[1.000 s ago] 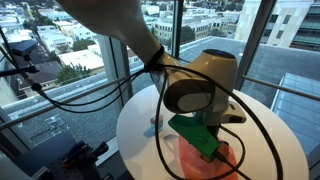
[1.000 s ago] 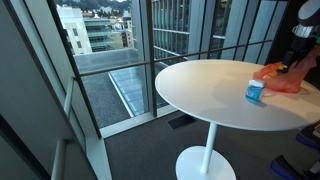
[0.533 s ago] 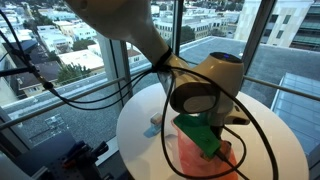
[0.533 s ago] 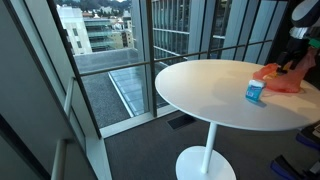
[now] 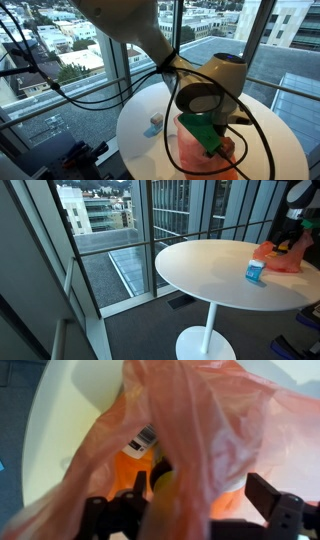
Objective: Remove the brown bottle from the plastic and put it on the table
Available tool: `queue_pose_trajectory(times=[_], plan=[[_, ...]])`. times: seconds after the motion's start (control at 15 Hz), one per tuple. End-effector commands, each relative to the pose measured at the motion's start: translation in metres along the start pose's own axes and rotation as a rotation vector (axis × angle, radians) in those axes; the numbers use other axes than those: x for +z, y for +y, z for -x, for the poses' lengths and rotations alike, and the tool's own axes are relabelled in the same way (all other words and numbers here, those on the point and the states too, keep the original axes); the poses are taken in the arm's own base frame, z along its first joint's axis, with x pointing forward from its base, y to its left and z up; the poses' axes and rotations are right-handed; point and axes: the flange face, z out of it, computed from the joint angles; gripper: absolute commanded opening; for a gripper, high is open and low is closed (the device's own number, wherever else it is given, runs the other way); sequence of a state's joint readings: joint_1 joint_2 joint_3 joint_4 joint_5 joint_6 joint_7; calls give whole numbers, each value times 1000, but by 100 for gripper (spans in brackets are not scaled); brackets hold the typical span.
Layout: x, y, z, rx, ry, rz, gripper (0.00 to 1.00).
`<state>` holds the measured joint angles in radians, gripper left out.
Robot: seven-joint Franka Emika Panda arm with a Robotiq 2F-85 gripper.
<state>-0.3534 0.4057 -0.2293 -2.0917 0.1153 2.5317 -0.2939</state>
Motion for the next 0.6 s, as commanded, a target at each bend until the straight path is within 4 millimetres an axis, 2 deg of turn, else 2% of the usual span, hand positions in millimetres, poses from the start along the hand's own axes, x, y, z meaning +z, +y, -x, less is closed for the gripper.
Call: queue_pose_trajectory(times=[0.0, 0.2, 0.27, 0.33, 0.47, 0.53], plan=[[6, 1, -9, 38, 6, 7, 100], [12, 1, -9, 52, -6, 12, 100], [13, 1, -10, 54, -8, 13, 94], [13, 1, -10, 54, -9, 13, 73], [10, 1, -10, 52, -4, 15, 68], [8, 1, -11, 49, 0, 17, 61]])
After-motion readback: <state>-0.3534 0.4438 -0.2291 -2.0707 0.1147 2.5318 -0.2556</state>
